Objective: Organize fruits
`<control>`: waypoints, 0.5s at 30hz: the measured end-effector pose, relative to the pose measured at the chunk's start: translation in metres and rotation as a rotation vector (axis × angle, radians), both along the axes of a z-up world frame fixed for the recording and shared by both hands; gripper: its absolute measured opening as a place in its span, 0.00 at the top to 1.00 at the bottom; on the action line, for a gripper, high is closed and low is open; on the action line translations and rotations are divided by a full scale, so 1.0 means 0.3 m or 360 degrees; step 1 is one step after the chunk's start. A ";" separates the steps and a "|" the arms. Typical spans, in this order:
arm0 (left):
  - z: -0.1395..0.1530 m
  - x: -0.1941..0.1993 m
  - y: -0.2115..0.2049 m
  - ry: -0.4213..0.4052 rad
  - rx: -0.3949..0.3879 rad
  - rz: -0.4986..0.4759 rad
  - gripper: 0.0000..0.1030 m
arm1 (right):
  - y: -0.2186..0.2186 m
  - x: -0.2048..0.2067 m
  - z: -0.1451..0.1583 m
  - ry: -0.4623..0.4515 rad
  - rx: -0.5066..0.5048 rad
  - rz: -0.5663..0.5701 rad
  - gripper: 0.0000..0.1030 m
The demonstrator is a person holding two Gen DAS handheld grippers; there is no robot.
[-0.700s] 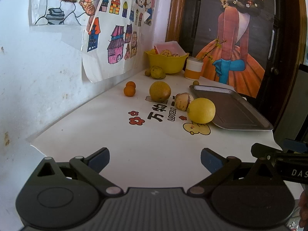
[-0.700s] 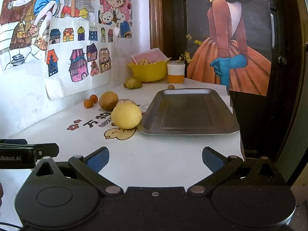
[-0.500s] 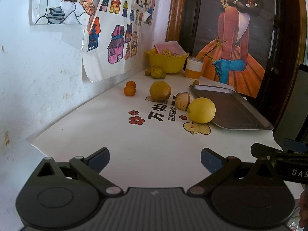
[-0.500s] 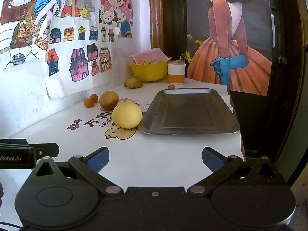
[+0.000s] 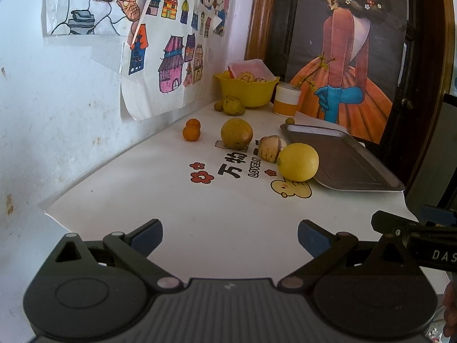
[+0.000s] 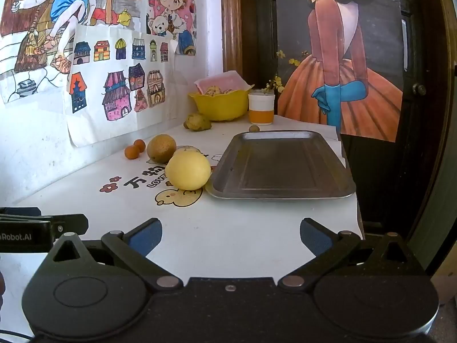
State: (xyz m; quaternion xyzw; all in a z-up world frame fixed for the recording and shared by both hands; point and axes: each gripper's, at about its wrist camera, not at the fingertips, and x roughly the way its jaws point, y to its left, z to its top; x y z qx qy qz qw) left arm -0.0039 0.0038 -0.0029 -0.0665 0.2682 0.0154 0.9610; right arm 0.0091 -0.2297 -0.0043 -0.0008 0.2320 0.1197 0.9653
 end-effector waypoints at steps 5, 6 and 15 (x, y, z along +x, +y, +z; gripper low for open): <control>-0.007 -0.003 -0.007 0.0003 0.0002 -0.0007 0.00 | 0.000 0.000 0.000 0.0000 0.0000 -0.0001 0.01; -0.009 -0.005 -0.008 0.0003 0.0003 -0.0009 0.00 | 0.000 0.000 0.000 0.0000 0.0000 -0.0001 0.01; -0.008 -0.006 -0.013 0.0014 0.0002 -0.0010 0.00 | 0.005 -0.001 -0.007 0.0012 0.0013 0.0025 0.01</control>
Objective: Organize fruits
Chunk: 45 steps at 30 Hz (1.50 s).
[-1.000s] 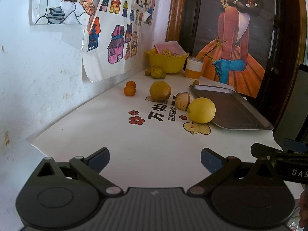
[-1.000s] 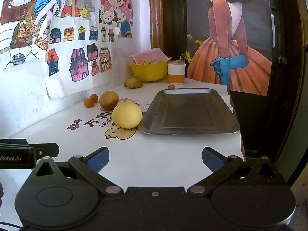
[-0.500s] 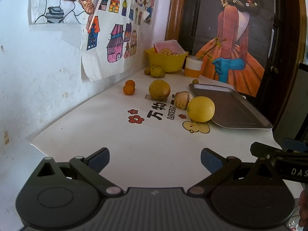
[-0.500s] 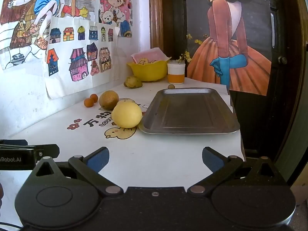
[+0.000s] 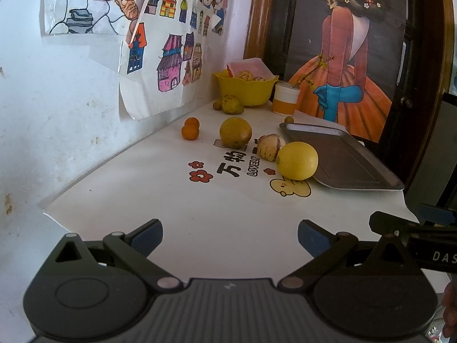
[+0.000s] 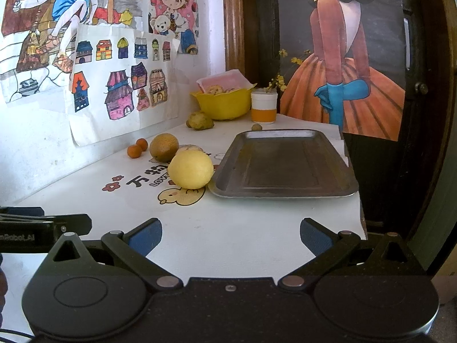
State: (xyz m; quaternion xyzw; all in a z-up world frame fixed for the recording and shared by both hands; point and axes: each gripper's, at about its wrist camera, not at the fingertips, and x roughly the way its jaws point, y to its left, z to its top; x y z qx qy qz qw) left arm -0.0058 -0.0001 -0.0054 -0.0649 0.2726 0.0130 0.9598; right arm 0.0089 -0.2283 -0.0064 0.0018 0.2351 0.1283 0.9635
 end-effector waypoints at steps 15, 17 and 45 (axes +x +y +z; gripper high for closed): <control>0.115 0.196 0.038 0.0083 0.0060 -0.0024 0.00 | 0.028 0.172 0.101 -0.0010 -0.0119 0.0459 0.01; 0.132 0.248 0.040 0.0100 0.0057 -0.0026 0.00 | 0.044 0.216 0.115 -0.0009 -0.0178 0.0534 0.01; 0.021 0.820 -0.058 0.0463 -0.0289 -0.0214 0.18 | 0.210 0.534 -0.022 0.0054 -0.0463 0.0968 0.19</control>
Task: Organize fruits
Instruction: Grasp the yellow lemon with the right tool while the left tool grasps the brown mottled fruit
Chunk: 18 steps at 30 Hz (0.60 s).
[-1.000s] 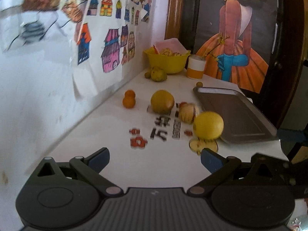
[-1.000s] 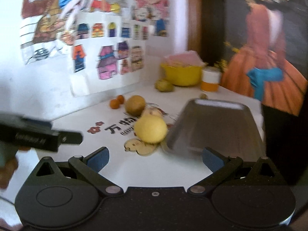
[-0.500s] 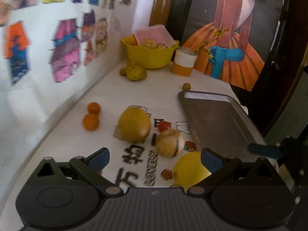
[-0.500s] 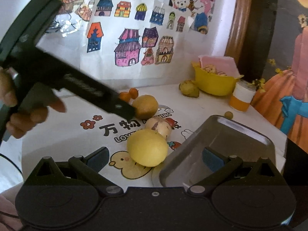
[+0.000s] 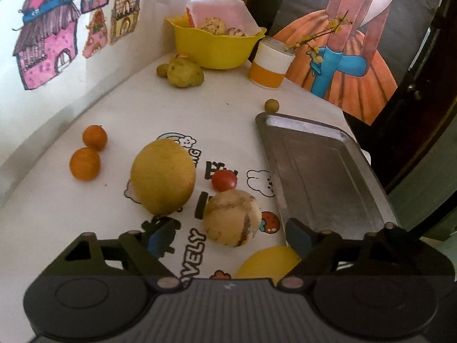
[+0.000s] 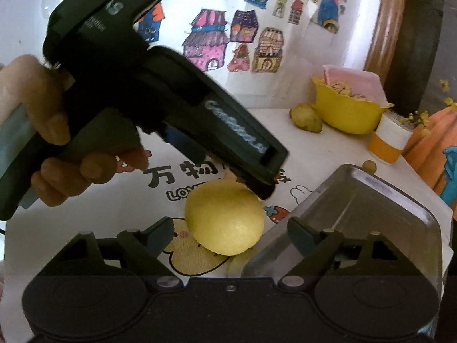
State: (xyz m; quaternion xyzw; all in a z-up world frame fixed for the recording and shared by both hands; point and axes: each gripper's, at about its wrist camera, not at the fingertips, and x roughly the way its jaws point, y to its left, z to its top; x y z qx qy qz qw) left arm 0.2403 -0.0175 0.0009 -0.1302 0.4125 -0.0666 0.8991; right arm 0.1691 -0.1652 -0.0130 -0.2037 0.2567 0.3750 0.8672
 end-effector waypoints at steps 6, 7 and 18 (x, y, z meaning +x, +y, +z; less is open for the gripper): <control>-0.022 0.031 -0.004 0.0050 -0.0044 0.0013 0.29 | 0.029 0.005 -0.012 -0.0027 -0.0046 0.0042 0.30; -0.022 0.034 -0.006 0.0049 -0.0029 0.0018 0.32 | 0.033 0.009 -0.014 -0.0027 -0.0053 0.0045 0.31; -0.021 0.045 -0.012 0.0040 0.0033 0.0005 0.41 | 0.052 0.021 -0.022 0.0000 -0.0040 0.0004 0.38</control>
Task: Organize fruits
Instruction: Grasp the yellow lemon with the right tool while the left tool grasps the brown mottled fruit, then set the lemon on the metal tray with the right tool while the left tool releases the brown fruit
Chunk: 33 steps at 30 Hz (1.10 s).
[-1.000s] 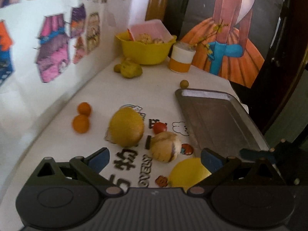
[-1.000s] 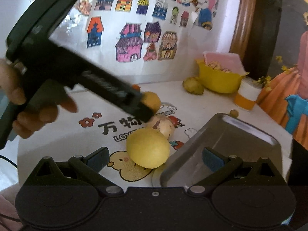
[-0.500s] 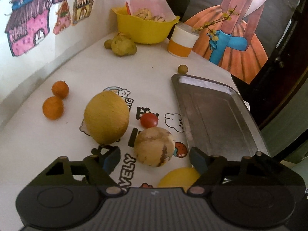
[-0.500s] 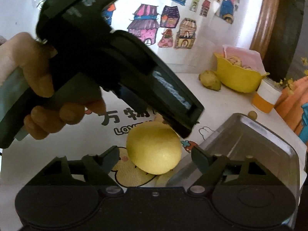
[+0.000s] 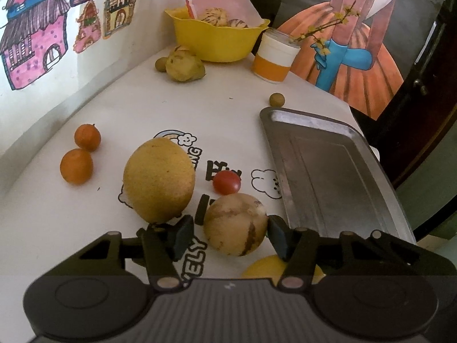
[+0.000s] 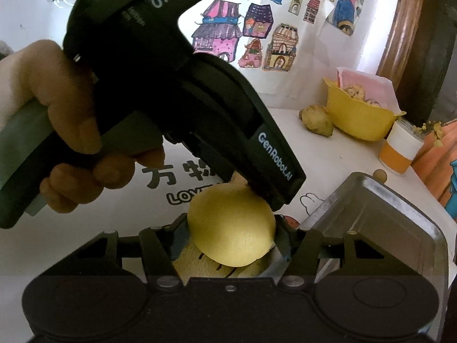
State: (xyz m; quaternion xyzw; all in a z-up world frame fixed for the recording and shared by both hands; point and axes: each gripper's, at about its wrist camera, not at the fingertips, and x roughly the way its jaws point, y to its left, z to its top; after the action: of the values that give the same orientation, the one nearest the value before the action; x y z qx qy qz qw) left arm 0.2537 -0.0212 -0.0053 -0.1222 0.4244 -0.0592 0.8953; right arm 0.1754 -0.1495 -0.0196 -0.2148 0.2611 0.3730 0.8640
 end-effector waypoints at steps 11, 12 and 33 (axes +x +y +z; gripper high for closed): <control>0.013 -0.029 0.005 0.0024 -0.0041 -0.0004 0.51 | -0.001 -0.033 -0.002 0.0002 0.0038 -0.0068 0.39; 0.017 -0.041 0.007 0.0011 -0.0036 0.0002 0.52 | -0.004 -0.042 -0.003 -0.0007 0.0037 -0.0072 0.40; 0.340 0.054 -0.055 -0.0426 -0.0091 0.0009 0.51 | -0.245 0.123 0.334 -0.0052 0.0409 -0.0498 0.40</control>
State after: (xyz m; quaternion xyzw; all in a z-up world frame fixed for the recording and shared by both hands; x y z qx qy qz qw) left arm 0.2700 -0.0377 0.0966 -0.1398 0.2990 -0.0844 0.9402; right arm 0.2121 -0.2230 0.0805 -0.0657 0.2274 0.2610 0.9359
